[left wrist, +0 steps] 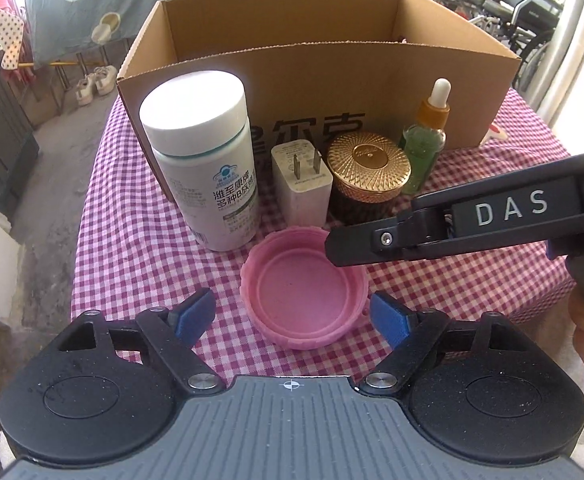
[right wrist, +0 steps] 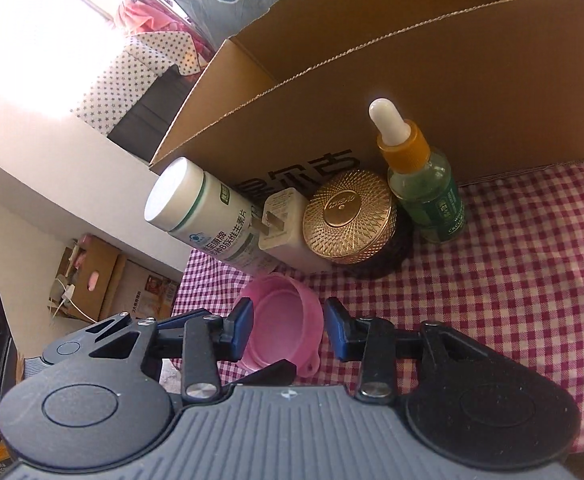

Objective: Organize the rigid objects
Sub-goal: 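Move the open right gripper down to the pink plastic lid, then close the right gripper on the rim of the pink lid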

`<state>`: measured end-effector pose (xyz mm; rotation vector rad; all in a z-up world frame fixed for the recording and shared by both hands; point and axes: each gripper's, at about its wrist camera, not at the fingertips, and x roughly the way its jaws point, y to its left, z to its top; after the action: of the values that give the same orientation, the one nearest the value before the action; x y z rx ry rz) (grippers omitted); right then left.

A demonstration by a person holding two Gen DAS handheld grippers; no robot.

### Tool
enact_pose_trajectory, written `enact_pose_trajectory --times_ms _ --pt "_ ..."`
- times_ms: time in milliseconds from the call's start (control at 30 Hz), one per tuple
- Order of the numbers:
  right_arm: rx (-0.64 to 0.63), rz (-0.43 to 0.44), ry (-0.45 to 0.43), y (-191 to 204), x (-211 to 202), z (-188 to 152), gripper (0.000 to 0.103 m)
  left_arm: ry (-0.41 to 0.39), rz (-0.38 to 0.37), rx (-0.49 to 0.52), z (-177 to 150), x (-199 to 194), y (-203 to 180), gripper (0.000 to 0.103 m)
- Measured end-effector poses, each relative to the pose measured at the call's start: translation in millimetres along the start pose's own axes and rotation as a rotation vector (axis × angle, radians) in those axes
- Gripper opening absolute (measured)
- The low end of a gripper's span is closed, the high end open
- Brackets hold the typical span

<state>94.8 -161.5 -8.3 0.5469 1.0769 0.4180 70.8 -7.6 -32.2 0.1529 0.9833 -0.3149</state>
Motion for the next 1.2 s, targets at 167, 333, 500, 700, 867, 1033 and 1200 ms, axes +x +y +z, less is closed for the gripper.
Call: enact_pose_trajectory --times_ms 167,333,500,700,867,1033,1200 --pt "0.003 -0.011 0.028 -3.0 16.1 0.8 0.032 0.014 -0.038 -0.012 1.6 6.7 2.2 0.076" --pt "0.016 -0.008 0.027 -10.6 16.2 1.6 0.027 0.007 -0.032 0.011 2.3 5.8 -5.3 0.073" --pt "0.048 -0.023 0.012 -25.2 -0.2 -2.0 0.027 0.001 -0.072 0.042 4.9 4.8 -18.4 0.073" --pt "0.065 -0.064 -0.014 -40.7 -21.5 -9.5 0.027 0.003 -0.103 0.109 6.6 5.9 -45.0 0.073" --pt "0.074 -0.056 -0.019 -47.9 -24.8 -10.9 0.026 0.012 -0.09 0.129 9.3 11.4 -54.4 0.075" --pt "0.062 -0.059 -0.03 -49.2 -25.2 -10.5 0.026 0.01 -0.083 0.118 15.3 17.9 -53.5 0.075" --pt "0.053 -0.068 -0.037 -44.4 -22.2 -11.0 0.027 0.004 -0.071 0.12 20.3 21.8 -60.0 0.074"
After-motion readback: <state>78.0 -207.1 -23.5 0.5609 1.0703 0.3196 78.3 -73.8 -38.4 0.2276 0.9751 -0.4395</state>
